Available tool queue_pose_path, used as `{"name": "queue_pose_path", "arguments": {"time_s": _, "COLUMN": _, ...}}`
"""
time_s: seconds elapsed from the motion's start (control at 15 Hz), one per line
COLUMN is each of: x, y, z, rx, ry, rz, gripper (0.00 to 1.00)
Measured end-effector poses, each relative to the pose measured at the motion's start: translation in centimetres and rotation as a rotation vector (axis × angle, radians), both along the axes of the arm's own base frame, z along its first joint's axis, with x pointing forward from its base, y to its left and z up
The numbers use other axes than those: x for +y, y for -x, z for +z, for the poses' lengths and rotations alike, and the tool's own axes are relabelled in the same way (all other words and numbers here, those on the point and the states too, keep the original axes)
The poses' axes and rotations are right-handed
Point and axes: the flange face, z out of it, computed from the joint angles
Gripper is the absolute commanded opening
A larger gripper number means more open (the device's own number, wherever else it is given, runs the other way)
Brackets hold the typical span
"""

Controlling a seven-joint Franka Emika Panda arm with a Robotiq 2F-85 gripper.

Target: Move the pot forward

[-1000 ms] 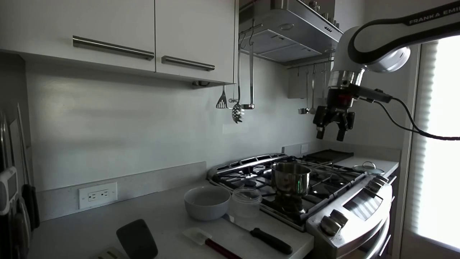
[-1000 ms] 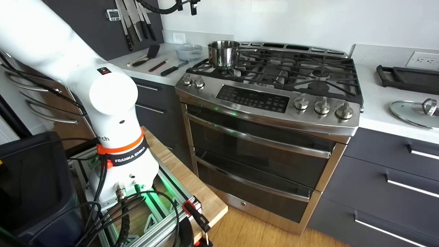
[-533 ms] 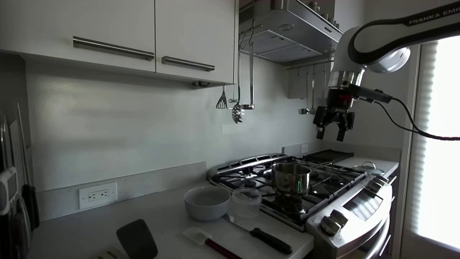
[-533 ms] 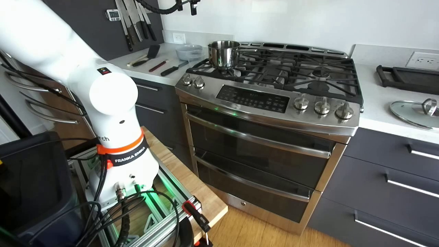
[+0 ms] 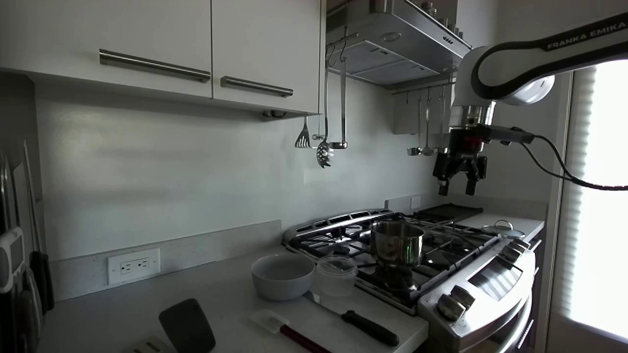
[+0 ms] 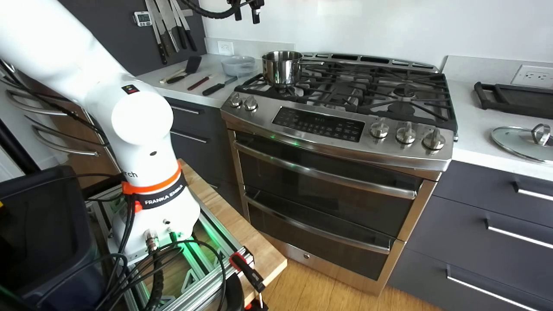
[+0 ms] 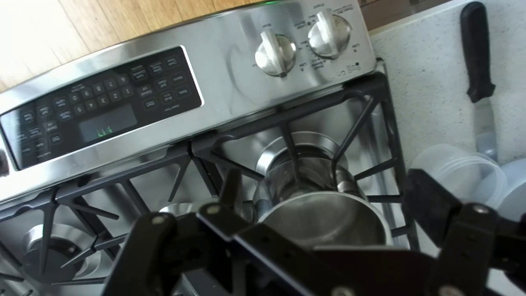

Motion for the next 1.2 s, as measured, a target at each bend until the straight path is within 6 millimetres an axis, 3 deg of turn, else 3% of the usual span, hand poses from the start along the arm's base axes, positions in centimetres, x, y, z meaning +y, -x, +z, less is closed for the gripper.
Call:
{"name": "queue_pose_path", "arguments": {"time_s": 0.27, "x": -2.1, "y": -3.0, "z": -3.7, "rx": 0.077, "ry": 0.075, "rz": 0.035, "gripper": 1.00}}
{"name": "queue_pose_path", "arguments": {"time_s": 0.6, "x": -2.9, "y": -5.9, "z": -7.7, "rx": 0.127, "ry": 0.094, "rz": 0.025, "gripper": 1.00}}
{"name": "queue_pose_path", "arguments": {"time_s": 1.2, "x": -2.9, "y": -10.5, "z": -11.0, "rx": 0.049, "ry": 0.071, "rz": -0.261, "gripper": 1.00}}
